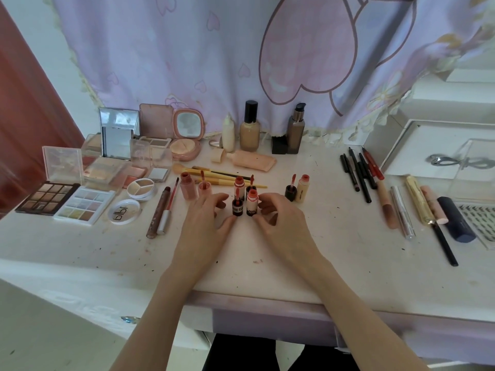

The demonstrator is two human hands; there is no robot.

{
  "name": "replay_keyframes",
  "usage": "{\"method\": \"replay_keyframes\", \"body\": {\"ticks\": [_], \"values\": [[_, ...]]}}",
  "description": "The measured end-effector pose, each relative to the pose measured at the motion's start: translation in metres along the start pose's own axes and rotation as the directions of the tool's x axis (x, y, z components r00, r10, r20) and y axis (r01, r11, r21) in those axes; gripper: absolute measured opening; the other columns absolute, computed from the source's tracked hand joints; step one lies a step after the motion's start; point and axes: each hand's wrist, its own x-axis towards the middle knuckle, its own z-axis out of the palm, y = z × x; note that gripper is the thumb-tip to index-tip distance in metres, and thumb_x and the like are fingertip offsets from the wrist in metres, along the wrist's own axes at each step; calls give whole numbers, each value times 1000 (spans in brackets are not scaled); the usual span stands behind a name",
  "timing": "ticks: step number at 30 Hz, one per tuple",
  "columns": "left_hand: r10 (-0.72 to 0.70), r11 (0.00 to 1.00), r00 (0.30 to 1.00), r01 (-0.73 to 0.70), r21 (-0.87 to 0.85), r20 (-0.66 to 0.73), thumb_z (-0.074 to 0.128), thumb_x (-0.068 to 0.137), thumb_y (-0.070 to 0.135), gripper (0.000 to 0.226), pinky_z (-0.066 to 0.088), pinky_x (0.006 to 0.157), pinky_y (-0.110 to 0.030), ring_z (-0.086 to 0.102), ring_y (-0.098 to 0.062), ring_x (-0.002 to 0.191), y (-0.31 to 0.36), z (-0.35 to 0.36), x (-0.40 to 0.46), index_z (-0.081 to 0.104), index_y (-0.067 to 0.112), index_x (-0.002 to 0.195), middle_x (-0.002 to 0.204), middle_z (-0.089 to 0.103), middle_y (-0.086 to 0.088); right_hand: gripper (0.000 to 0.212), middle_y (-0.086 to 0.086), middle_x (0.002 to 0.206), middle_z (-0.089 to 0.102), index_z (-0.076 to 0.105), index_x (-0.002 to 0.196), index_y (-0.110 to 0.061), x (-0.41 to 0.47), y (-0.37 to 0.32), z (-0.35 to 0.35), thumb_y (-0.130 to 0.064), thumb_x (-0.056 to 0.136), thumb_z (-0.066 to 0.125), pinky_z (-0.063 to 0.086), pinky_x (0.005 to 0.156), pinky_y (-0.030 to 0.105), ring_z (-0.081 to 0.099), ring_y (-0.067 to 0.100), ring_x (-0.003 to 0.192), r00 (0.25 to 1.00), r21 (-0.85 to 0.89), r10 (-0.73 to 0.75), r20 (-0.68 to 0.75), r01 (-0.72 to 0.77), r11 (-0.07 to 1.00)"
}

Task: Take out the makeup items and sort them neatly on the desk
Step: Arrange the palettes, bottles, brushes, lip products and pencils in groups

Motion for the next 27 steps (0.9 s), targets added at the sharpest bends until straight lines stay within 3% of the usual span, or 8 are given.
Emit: {"method": "replay_keyframes", "body": {"ticks": [4,7,12,15,18,21,27], "values": [[67,995,991,-76,-69,-116,63,85,16,31,41,71,-15,54,-5,82,10,-7,-14,55,17,115,98,60,6,29,-3,109,60,58,117,-12,-17,8,-17,-13,88,61,35,79,-4,52,1,92,998,-6,-16,64,16,1000],[175,978,976,-187,-96,-128,61,85,14,22,42,71,-7,53,1,81,29,-2,-25,59,17,107,90,59,9,23,-8,101,59,62,110,-13,-31,14,-36,-12,88,61,38,81,-1,54,0,88,999,-2,-29,26,29,1000],[345,933,936,-333,-135,75,57,89,15,14,44,76,-14,53,-3,83,66,29,-36,64,16,102,96,59,9,16,-11,94,61,66,103,-15,-47,29,-78,-12,88,61,41,75,1,56,-7,80,995,-72,-29,-92,22,997],[425,904,885,-407,-129,189,54,92,16,16,44,83,-18,53,-6,95,87,55,-34,64,16,104,104,59,4,13,-5,92,64,67,99,-13,-53,44,-107,-11,87,62,39,74,2,55,-5,77,982,-167,-12,-188,-20,986],[483,874,828,-475,-103,285,48,95,22,26,32,96,-13,45,-7,114,102,81,-23,59,18,118,123,54,3,15,-2,91,63,67,100,-10,-48,61,-129,-16,87,63,37,76,11,56,8,80,965,-301,32,-259,-112,947],[503,842,785,-539,-2,361,41,97,30,38,17,107,-18,31,-11,133,110,105,-9,48,21,133,141,42,2,23,4,96,63,64,105,-11,-34,76,-141,-25,87,61,29,94,29,56,23,97,953,-508,85,-290,-229,831],[448,847,788,-525,82,423,33,98,36,45,4,112,-23,17,-9,141,106,120,4,34,26,142,151,28,7,30,13,111,59,57,104,-5,-14,95,-149,-31,89,56,19,112,38,48,31,114,938,-661,189,-290,-339,669]]}}
